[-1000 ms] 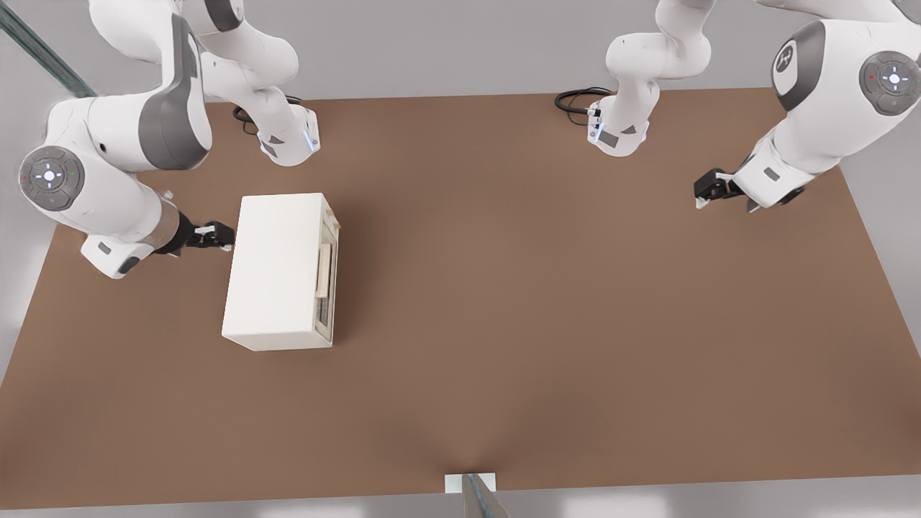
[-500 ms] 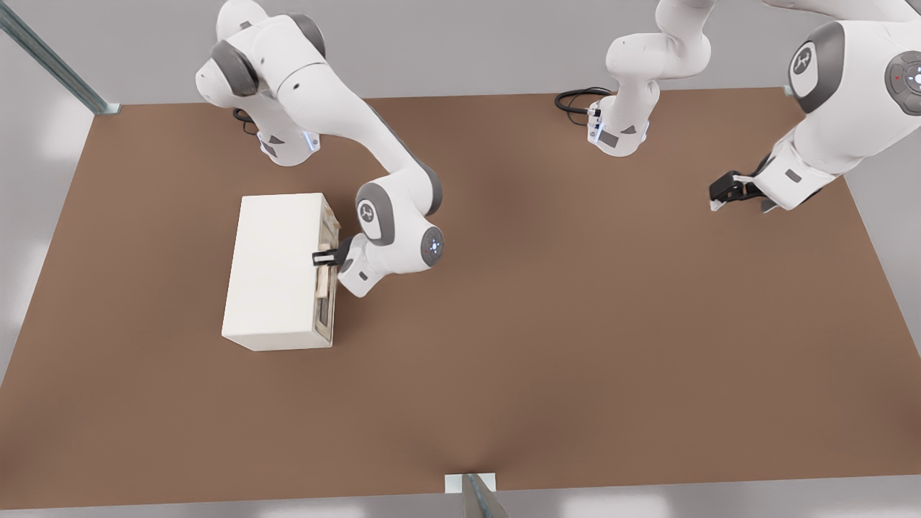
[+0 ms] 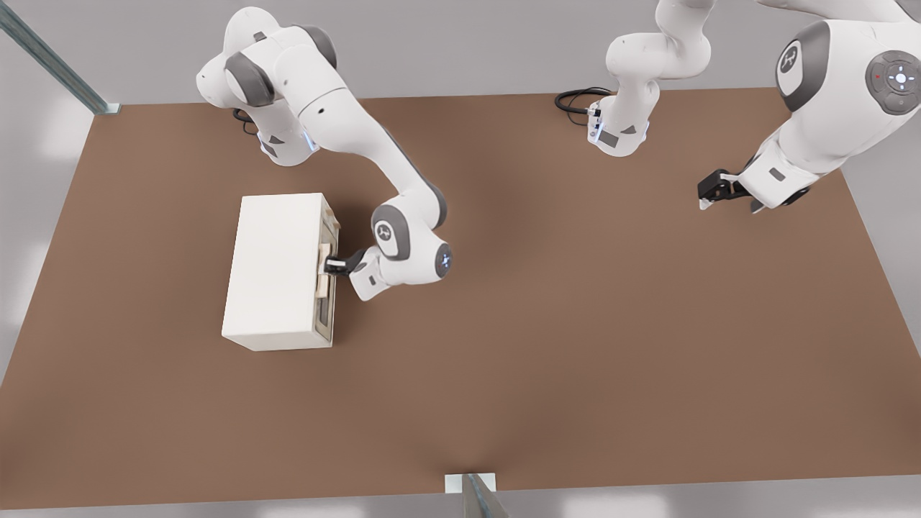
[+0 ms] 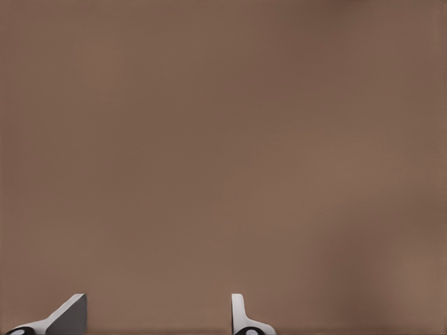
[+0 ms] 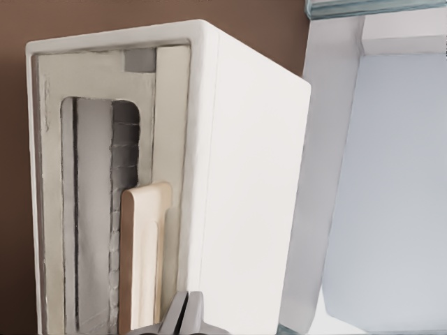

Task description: Keep left arm still and open the oven door with right arm

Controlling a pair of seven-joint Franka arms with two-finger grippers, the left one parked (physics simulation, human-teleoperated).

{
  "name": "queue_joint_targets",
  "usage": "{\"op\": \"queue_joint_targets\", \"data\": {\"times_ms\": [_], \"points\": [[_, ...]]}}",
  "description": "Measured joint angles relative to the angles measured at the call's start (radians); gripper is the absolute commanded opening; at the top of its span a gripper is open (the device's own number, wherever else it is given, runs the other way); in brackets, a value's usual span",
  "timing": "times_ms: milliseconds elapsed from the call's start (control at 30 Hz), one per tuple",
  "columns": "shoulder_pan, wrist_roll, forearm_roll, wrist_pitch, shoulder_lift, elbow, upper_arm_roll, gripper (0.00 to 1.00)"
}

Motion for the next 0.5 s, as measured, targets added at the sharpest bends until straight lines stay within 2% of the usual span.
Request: {"op": "queue_joint_targets", "data": {"times_ms": [500], "points": [[0.008, 0.151, 0.010, 0.047, 0.017, -0.039, -0.006, 0.21]]}}
